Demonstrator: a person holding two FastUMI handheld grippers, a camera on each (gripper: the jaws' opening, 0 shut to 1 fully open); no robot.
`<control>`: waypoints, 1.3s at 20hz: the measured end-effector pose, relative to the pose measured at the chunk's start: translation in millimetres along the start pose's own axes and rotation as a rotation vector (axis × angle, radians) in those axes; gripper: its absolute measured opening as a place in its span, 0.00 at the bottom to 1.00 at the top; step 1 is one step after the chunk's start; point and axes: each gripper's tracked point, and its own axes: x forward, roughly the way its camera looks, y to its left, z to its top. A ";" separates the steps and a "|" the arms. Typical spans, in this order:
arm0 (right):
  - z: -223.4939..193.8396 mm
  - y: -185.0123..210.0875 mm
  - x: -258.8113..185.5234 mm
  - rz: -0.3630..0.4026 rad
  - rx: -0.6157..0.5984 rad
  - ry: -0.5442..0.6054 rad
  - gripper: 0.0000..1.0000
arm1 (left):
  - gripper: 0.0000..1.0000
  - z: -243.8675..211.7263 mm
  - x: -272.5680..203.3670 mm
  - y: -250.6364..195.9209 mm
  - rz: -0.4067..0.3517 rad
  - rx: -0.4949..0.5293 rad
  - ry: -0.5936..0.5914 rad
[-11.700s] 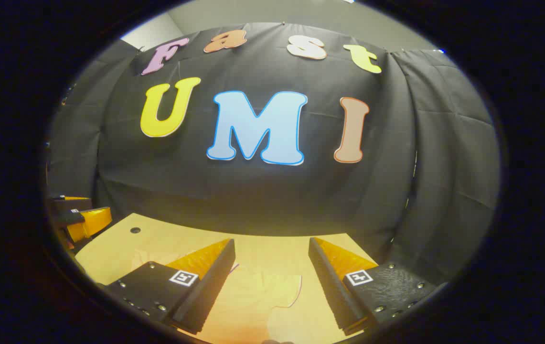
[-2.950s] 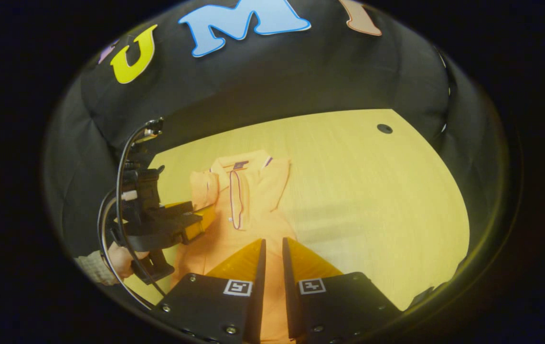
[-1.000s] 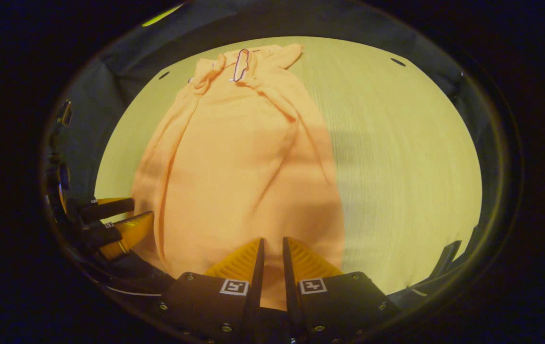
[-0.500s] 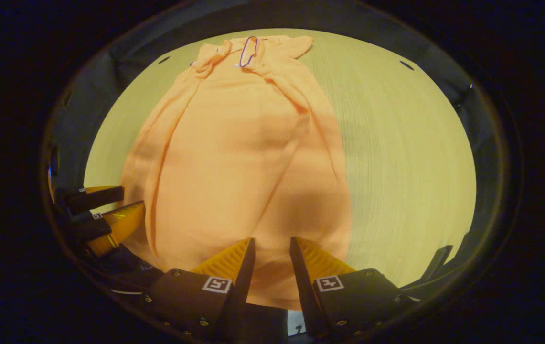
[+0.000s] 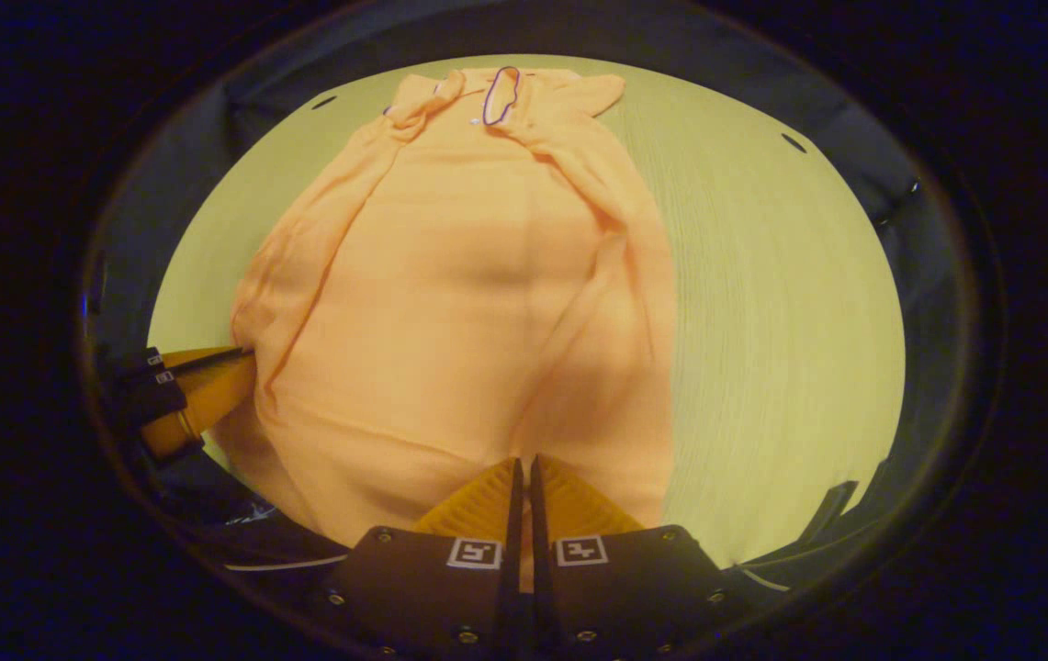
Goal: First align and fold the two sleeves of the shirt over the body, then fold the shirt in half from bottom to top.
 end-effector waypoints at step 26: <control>159.5 -23.7 -45.6 0.064 0.120 -0.217 0.00 | 0.06 178.2 2.1 18.1 0.025 0.022 -0.181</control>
